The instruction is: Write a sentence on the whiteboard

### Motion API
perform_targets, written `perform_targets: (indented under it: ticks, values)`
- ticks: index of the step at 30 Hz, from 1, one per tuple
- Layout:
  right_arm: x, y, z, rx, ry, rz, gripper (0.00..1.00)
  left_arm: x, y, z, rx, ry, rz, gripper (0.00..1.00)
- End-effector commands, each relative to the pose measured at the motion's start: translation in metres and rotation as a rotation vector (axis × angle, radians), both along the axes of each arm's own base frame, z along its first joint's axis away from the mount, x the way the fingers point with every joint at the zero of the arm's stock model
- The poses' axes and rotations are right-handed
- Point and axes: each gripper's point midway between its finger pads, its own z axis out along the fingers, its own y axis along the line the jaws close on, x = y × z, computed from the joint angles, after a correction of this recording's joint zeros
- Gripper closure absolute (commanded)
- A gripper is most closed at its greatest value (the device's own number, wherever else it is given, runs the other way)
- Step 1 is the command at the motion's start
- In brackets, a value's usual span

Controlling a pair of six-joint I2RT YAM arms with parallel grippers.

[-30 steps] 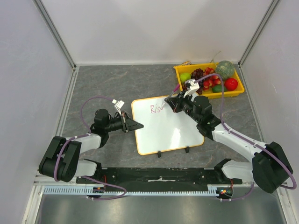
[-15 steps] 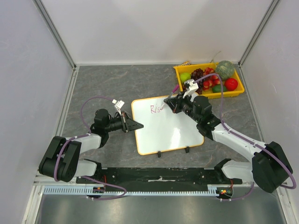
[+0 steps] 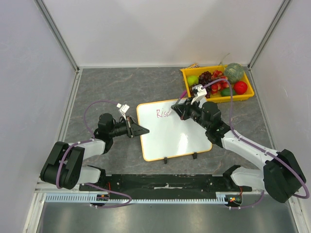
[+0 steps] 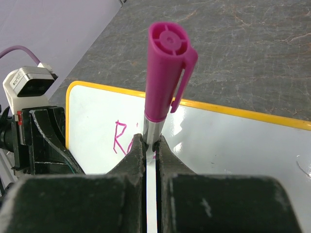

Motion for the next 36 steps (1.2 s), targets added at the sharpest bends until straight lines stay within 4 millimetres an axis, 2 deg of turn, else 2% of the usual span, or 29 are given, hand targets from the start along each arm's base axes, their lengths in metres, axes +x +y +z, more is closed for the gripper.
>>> perform_targets:
  ticks: [1, 27, 36]
  values:
    - [0.001, -0.015, -0.019, -0.078, 0.021, -0.054, 1.00, 0.017, 0.019, -0.045, 0.180, -0.020, 0.120, 0.98]
    - [0.015, -0.023, 0.017, -0.041, -0.036, -0.136, 1.00, 0.016, 0.019, -0.045, 0.180, -0.017, 0.120, 0.98]
    - [0.010, -0.023, 0.045, 0.028, -0.072, -0.128, 1.00, 0.017, 0.019, -0.045, 0.181, -0.016, 0.122, 0.98]
